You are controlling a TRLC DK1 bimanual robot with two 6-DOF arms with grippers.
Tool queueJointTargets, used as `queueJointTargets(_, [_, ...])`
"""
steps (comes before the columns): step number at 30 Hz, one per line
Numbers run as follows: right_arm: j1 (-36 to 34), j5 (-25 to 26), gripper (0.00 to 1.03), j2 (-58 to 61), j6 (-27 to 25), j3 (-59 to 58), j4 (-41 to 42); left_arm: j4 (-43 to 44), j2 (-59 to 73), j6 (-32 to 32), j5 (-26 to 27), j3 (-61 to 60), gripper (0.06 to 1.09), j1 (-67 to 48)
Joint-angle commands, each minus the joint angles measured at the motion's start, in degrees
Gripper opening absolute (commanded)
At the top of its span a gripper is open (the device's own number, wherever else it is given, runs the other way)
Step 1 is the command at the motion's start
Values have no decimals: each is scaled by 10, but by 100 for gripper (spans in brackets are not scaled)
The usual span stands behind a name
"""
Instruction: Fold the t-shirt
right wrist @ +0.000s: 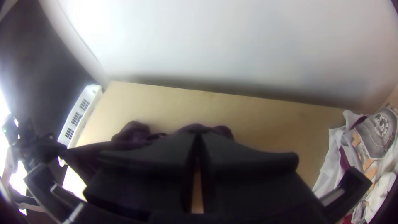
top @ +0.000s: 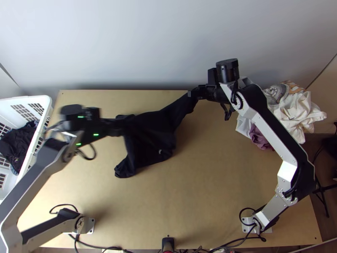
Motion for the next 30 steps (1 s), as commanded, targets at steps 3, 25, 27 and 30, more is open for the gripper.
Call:
queueJointTargets(3, [2, 0, 3, 10, 1, 2, 1, -33, -60, -13, 203, -61, 11, 282])
queueJointTargets(25, [4, 0, 3, 19, -2, 9, 1, -145, 260, 88, 358, 84, 32, 603])
queueJointTargets(27, [6, 0, 3, 21, -2, 11, 2, -207, 242, 148, 360, 66, 70, 576])
queueJointTargets(30, [6, 1, 3, 21, -2, 12, 1, -228, 208, 148, 362, 52, 104, 558])
